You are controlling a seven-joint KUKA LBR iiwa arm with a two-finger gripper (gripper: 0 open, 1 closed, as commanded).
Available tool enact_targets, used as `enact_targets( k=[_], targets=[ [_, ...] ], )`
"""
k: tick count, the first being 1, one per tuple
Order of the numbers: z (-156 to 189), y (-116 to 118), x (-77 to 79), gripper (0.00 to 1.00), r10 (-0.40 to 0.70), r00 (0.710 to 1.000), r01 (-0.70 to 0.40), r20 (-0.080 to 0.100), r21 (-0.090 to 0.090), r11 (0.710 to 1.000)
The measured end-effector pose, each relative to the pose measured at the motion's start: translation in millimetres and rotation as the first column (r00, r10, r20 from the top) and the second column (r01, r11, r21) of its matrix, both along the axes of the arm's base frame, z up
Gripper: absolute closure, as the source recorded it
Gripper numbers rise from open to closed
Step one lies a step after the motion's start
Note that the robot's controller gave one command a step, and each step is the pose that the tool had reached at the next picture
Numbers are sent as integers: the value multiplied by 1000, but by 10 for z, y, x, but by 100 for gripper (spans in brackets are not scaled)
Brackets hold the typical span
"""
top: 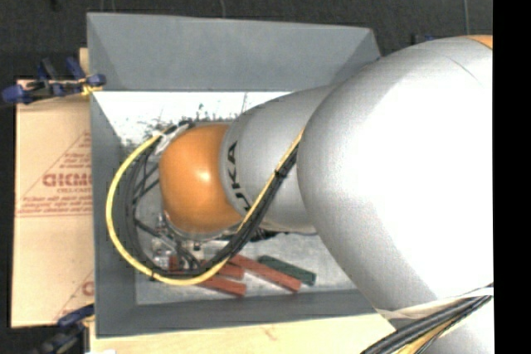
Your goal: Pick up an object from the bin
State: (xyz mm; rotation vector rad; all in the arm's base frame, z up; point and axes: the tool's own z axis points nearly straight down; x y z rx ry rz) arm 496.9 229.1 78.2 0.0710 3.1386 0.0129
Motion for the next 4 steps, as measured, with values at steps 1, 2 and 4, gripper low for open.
enact_targets(
  k=[1,2,4],
  targets=[
    [554,-49,13,0,-2,1000,2,-6,-9,1000],
    [1242,-50,73,0,-3,1000,3,-4,-8,1000],
    [74,-610,128,100,127,992,-127,2,2,992]
  ],
)
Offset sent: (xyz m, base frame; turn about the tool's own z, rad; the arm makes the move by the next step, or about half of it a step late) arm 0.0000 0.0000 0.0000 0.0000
